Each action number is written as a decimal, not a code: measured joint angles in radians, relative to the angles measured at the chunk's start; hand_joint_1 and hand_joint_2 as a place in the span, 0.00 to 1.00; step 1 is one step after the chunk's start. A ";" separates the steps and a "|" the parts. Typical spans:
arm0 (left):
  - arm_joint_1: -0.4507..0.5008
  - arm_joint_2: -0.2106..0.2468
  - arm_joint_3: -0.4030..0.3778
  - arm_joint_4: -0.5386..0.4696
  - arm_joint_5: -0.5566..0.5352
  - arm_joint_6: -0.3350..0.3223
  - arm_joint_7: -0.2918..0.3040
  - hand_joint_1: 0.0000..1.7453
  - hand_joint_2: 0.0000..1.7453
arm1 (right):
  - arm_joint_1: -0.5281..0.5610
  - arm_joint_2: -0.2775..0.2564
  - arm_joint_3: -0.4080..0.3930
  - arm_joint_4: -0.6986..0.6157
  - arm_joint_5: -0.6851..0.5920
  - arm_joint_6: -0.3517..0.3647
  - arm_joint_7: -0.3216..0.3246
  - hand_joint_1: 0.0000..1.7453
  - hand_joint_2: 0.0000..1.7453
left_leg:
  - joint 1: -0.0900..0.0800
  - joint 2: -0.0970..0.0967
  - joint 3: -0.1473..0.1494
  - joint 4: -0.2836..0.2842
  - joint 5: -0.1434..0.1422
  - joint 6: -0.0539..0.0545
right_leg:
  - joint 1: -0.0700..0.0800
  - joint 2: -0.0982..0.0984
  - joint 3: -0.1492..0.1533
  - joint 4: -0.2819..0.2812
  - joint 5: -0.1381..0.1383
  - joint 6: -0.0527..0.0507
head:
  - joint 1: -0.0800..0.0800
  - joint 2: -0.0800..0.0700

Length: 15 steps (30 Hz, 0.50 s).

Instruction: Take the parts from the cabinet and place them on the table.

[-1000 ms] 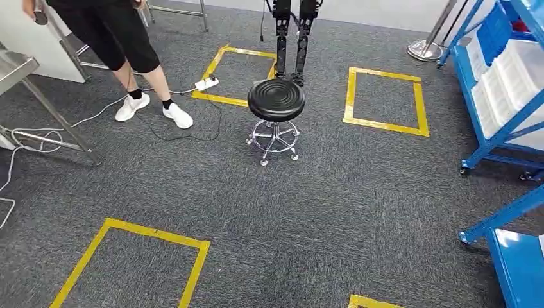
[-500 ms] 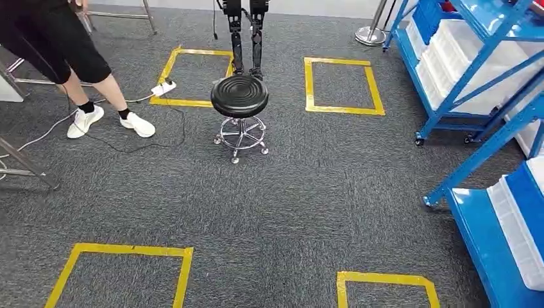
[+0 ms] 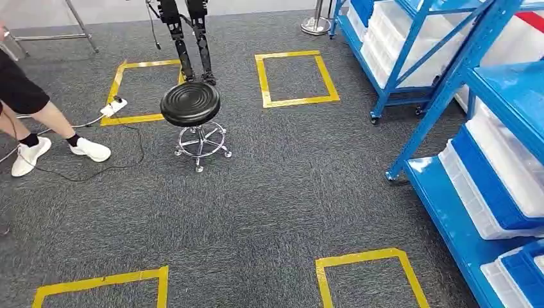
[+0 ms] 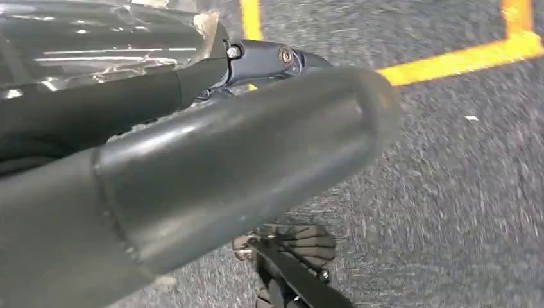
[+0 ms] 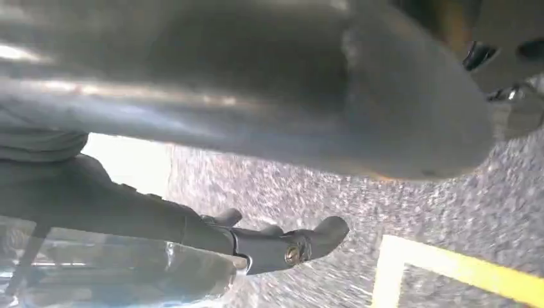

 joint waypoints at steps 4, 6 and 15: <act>0.001 0.003 -0.018 0.001 -0.008 -0.004 0.001 0.00 0.00 | -0.003 0.005 -0.021 0.000 -0.005 -0.003 -0.008 0.00 0.00 | 0.008 -0.065 0.050 -0.152 0.063 0.004 | 0.007 0.047 -0.021 0.022 -0.004 0.022 | 0.000 0.000; -0.005 0.004 -0.024 0.001 -0.010 -0.007 -0.002 0.00 0.00 | 0.006 0.008 -0.026 0.000 -0.005 -0.005 -0.008 0.00 0.00 | -0.006 -0.048 0.052 -0.152 0.064 0.020 | 0.008 0.064 -0.038 0.013 0.001 0.038 | 0.000 0.000; -0.010 0.009 -0.043 0.001 -0.023 -0.013 -0.011 0.00 0.00 | 0.005 0.013 -0.042 0.000 -0.008 -0.007 -0.020 0.00 0.00 | -0.005 0.072 0.059 -0.168 0.070 0.052 | -0.004 -0.067 -0.138 0.229 -0.078 0.064 | 0.010 0.000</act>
